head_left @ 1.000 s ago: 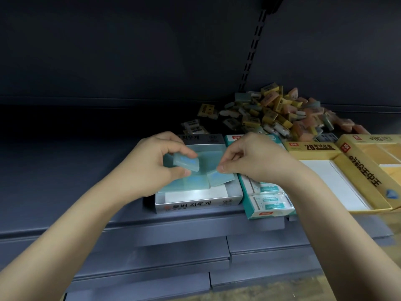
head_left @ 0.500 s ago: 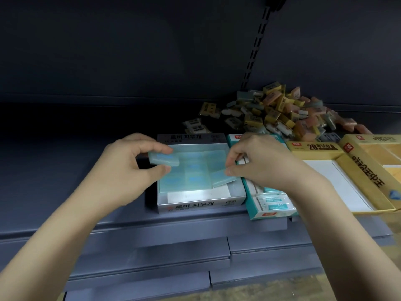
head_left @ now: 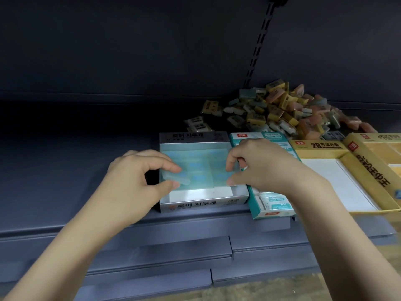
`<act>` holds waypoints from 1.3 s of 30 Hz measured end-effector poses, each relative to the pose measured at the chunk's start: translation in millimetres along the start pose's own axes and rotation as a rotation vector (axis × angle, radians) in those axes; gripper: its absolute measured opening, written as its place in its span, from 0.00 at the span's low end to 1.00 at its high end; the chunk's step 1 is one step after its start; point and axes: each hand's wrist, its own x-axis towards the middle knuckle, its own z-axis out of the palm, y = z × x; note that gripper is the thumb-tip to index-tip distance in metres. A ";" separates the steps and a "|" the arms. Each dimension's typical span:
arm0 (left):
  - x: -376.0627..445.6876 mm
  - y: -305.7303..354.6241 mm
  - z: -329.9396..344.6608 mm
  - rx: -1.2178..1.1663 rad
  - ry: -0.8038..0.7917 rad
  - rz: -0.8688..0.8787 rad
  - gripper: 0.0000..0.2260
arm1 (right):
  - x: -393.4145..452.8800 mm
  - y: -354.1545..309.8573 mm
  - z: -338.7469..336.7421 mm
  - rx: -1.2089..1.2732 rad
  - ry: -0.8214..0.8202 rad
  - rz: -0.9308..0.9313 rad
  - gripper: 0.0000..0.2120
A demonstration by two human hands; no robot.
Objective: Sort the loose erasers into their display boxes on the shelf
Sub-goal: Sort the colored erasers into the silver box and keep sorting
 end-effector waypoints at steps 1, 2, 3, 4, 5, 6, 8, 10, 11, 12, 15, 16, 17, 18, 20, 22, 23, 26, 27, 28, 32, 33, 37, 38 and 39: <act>-0.7 1.2 -1.6 0.009 -0.012 -0.002 0.09 | 0.6 -0.4 0.6 0.007 0.003 0.004 0.08; -1.7 2.2 -2.9 0.039 -0.021 -0.005 0.06 | 0.7 -0.5 1.0 0.025 0.001 0.005 0.07; -2.7 3.3 -3.8 0.086 -0.031 -0.013 0.06 | 0.1 -0.2 1.1 0.048 0.000 0.005 0.06; -3.6 4.1 -4.4 0.138 -0.042 -0.024 0.06 | -1.1 0.0 0.7 0.073 0.002 0.005 0.05; -4.5 5.4 -5.1 0.190 -0.052 -0.032 0.08 | -2.2 0.3 0.2 0.093 0.008 0.005 0.03; -5.1 6.0 -6.2 0.226 -0.070 -0.042 0.09 | -3.4 0.5 -0.1 0.103 0.018 0.001 0.02; -4.7 6.7 -9.0 0.251 -0.121 -0.043 0.07 | -4.5 0.4 0.4 0.103 0.034 -0.008 0.03; -3.7 7.3 -10.9 0.260 -0.180 -0.023 0.05 | -4.9 0.5 0.4 0.107 0.040 -0.010 0.04; -3.4 7.5 -11.0 0.274 -0.208 -0.010 0.05 | -5.0 0.6 0.2 0.112 0.040 -0.009 0.04; -3.1 7.5 -10.5 0.290 -0.231 -0.004 0.05 | -5.3 0.6 0.1 0.118 0.039 -0.008 0.03; -2.9 7.6 -9.3 0.308 -0.255 -0.018 0.04 | -5.7 1.0 0.1 0.128 0.035 -0.009 0.03; -2.7 6.9 -9.1 0.306 -0.248 -0.018 0.05 | -5.6 0.9 0.1 0.128 0.035 -0.010 0.03; -2.3 6.4 -8.7 0.302 -0.238 -0.013 0.06 | -5.4 0.8 0.1 0.126 0.036 -0.011 0.04; -1.9 6.4 -8.2 0.298 -0.229 -0.009 0.08 | -5.2 0.9 0.3 0.127 0.037 -0.010 0.04; 0.4 8.4 -7.3 0.303 -0.227 -0.010 0.08 | -5.1 1.0 0.2 0.135 0.039 -0.006 0.03; 4.6 10.9 -7.6 0.308 -0.235 -0.032 0.07 | -5.0 1.3 0.3 0.139 0.036 -0.003 0.03; 6.9 11.7 -8.0 0.303 -0.236 -0.053 0.07 | -5.0 1.4 0.3 0.139 0.035 -0.002 0.03; 14.1 13.8 -7.5 0.327 -0.232 -0.104 0.09 | -4.7 1.4 0.3 0.144 0.032 -0.001 0.03; 16.1 14.7 -5.9 0.371 -0.227 -0.096 0.10 | -4.5 1.5 0.3 0.145 0.031 -0.002 0.03; 17.5 15.6 -4.0 0.407 -0.222 -0.090 0.11 | -4.6 1.6 0.3 0.146 0.030 -0.002 0.03; 22.5 21.4 -0.4 0.439 -0.249 -0.146 0.17 | -4.5 3.1 0.5 0.139 0.034 -0.013 0.03; 23.3 21.8 -0.6 0.475 -0.267 -0.163 0.18 | -4.4 3.5 0.6 0.141 0.033 -0.015 0.03; 28.5 23.7 -4.2 0.556 -0.280 -0.191 0.23 | -2.5 5.5 1.8 0.129 0.029 -0.033 0.03; 29.2 24.7 -4.6 0.557 -0.270 -0.184 0.23 | -2.1 6.4 1.9 0.125 0.034 -0.043 0.04; 30.0 26.3 -4.8 0.550 -0.251 -0.171 0.23 | -1.7 7.8 1.8 0.135 0.046 -0.054 0.05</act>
